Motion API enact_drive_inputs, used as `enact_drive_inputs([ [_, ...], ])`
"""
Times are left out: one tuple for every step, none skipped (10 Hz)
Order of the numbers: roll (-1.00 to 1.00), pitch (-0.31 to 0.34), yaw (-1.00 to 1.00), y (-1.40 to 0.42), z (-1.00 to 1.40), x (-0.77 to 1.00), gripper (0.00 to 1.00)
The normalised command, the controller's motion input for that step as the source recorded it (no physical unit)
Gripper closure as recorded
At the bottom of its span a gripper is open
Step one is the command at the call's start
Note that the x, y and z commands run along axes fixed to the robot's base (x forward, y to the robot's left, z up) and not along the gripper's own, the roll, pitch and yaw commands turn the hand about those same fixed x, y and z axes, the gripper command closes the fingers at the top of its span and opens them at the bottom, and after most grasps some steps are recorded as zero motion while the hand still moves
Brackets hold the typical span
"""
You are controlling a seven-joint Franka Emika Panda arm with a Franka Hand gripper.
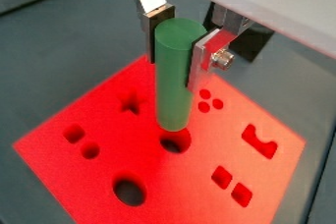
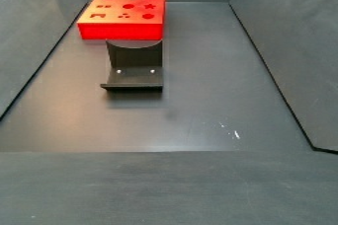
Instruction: Insert the round object.
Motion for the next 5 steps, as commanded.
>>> enact_drive_inputs([
  [0.11,0.329,0.0,0.0,-0.12,0.8,1.0],
  [0.12,0.324,-0.01,0.0,-0.13,0.79,1.0],
  [0.15,0.261,-0.03,-0.14,-0.06,0.78,1.0],
  [0.15,0.204,-0.11,-0.2,-0.02,0.21,1.0],
  [0.08,0.14,-0.07,-0.24,-0.06,0.13,1.0],
])
